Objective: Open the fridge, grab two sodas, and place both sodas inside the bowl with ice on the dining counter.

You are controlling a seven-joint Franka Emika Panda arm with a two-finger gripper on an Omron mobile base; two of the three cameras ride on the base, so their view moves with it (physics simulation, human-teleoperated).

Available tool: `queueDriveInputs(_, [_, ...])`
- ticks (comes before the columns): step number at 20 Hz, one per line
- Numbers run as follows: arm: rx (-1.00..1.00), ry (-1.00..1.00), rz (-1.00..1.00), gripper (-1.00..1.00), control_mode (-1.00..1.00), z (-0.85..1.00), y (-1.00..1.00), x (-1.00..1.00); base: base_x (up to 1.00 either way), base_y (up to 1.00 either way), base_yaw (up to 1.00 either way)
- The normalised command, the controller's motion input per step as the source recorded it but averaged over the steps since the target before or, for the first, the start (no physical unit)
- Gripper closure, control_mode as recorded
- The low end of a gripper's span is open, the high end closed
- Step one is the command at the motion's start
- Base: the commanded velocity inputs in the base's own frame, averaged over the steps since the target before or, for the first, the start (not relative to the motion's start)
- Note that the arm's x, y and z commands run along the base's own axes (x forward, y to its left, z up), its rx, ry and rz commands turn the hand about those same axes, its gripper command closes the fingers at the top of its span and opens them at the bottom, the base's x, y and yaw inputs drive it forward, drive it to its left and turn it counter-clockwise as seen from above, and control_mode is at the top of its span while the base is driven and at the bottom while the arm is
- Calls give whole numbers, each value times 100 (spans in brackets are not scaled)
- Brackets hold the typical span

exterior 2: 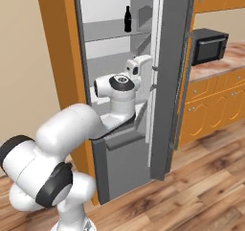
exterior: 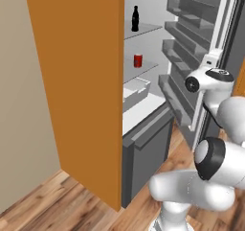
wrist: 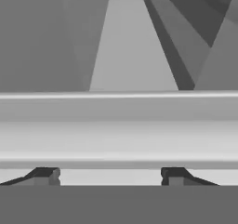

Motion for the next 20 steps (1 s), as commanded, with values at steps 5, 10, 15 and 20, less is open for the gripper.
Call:
queueDriveInputs(5, [0,3,0,-100,-100,0,-93,27,0,0,0])
queueDriveInputs(10, [0,2,0,-100,-100,2,-99,35,0,0,0])
queueDriveInputs(15, [0,-1,0,-100,-100,10,-86,9,0,0,0])
queueDriveInputs(20, [1,-8,0,-100,-100,18,-2,-89,0,0,0])
